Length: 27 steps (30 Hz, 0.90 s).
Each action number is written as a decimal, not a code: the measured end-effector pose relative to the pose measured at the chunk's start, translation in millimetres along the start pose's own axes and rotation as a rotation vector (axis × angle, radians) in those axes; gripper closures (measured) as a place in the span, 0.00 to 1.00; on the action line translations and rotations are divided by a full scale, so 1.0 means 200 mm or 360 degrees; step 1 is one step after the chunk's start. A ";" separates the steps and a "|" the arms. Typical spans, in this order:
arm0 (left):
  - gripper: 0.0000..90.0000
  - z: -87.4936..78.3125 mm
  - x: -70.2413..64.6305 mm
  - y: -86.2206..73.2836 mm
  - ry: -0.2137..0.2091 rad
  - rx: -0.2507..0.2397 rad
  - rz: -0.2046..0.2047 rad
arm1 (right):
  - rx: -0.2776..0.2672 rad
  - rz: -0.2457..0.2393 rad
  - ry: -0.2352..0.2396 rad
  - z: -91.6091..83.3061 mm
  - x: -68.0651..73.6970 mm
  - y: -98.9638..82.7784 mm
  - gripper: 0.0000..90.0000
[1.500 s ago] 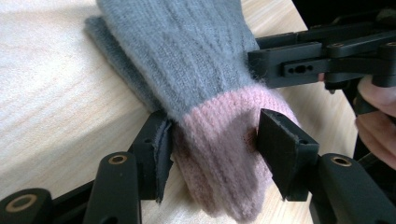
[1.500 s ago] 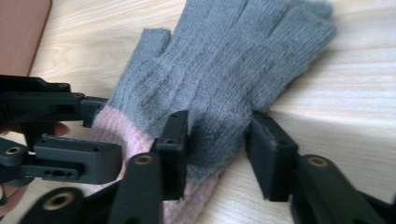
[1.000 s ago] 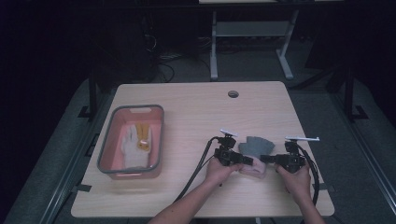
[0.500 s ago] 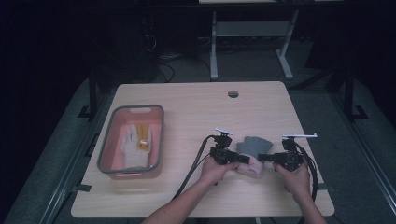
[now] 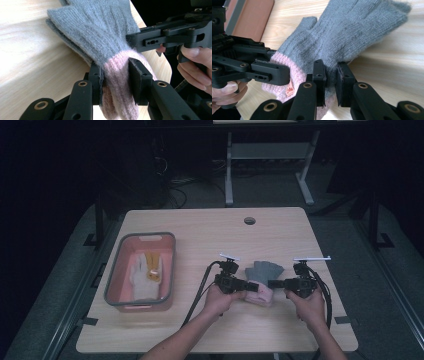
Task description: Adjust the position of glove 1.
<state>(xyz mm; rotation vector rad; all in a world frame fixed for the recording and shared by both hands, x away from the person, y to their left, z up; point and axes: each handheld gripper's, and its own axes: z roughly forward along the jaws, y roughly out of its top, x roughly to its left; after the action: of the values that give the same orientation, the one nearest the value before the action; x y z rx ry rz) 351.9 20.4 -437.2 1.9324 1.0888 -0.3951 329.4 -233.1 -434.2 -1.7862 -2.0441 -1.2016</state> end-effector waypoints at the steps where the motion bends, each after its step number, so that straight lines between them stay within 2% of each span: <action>1: 0.74 -0.01 0.00 0.00 0.0002 -0.0008 0.0000 | -0.0004 -0.0006 0.0005 0.00 0.01 0.00 0.88; 9: 0.74 -0.12 0.00 0.01 0.0021 -0.0024 0.0022 | 0.0006 -0.0056 0.0042 0.02 0.09 0.05 0.88; 14: 0.74 -0.19 0.01 0.01 0.0023 -0.0056 0.0013 | 0.0005 -0.0086 0.0067 0.03 0.15 0.07 0.88; 27: 0.74 -0.35 0.04 0.03 0.0051 -0.0112 0.0025 | 0.0007 -0.0126 0.0145 0.07 0.28 0.15 0.88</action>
<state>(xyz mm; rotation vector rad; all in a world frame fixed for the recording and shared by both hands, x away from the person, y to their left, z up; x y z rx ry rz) 351.6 80.0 -398.6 1.8896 1.0935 -0.3141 346.7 -182.8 -396.5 -1.6312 -2.0814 -1.2743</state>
